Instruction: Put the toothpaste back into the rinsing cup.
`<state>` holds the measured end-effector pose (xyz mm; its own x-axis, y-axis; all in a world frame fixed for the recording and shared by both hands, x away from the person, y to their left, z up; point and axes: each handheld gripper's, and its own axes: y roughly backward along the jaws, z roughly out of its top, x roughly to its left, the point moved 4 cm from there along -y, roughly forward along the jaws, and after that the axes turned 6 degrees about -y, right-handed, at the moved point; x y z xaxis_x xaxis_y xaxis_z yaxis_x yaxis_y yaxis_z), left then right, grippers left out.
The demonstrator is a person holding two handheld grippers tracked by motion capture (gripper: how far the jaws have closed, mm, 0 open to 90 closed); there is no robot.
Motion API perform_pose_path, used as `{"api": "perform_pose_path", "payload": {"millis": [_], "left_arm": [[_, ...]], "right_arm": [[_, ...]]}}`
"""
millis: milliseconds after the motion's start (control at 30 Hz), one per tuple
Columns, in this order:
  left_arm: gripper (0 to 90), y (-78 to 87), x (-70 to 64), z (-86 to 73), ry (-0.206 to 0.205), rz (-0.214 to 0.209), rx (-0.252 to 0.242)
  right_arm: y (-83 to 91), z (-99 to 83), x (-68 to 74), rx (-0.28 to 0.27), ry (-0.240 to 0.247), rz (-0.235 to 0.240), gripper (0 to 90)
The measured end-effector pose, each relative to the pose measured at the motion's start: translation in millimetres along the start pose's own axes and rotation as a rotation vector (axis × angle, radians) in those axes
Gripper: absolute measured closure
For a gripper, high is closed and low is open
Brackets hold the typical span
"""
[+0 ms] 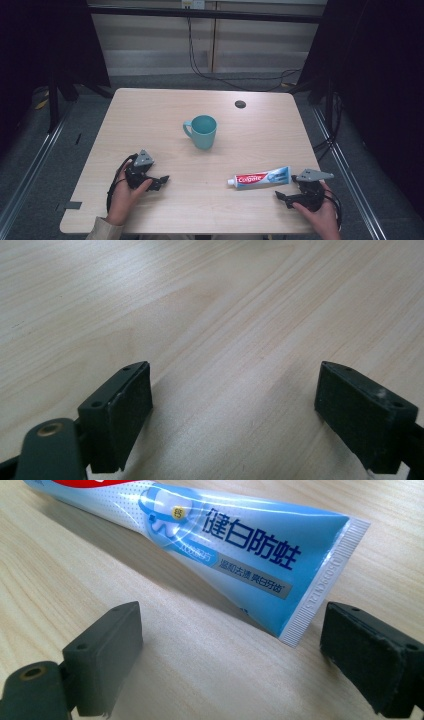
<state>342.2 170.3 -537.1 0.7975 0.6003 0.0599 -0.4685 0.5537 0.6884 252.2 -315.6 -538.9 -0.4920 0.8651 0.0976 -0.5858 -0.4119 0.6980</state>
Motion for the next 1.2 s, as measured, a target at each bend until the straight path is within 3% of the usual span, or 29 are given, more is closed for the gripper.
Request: {"api": "perform_pose_path", "payload": {"millis": [367,500,700,800,833,867,1033,1200], "left_arm": [[15.1,0.1,0.1,0.0,-0.002,0.001,-0.001],[15.1,0.2,0.4,0.0,-0.004,0.002,0.000],[15.1,0.2,0.4,0.0,-0.003,0.002,0.001],[15.1,0.2,0.3,0.0,-0.004,0.002,0.000],[15.1,0.2,0.4,0.0,-0.004,0.002,0.001],[15.1,0.3,0.5,0.0,-0.006,0.002,0.001],[15.1,0.2,0.4,-0.1,-0.004,0.002,0.001],[15.1,0.2,0.4,0.0,-0.005,0.002,0.001]], "right_arm": [[0.6,0.4,-2.0,0.003,0.007,0.012,11.1],[4.0,3.9,-3.6,0.068,0.026,0.015,14.3],[17.2,11.7,-5.8,0.151,0.150,-0.013,17.0],[25.7,22.0,-4.8,0.187,0.210,-0.005,17.0],[27.4,25.7,-4.2,0.199,0.239,-0.004,16.9],[28.7,33.6,-3.7,0.223,0.300,-0.009,16.8],[28.5,49.9,-2.0,0.233,0.357,0.013,16.9],[19.7,62.6,2.8,0.286,0.449,0.015,17.4]]}}
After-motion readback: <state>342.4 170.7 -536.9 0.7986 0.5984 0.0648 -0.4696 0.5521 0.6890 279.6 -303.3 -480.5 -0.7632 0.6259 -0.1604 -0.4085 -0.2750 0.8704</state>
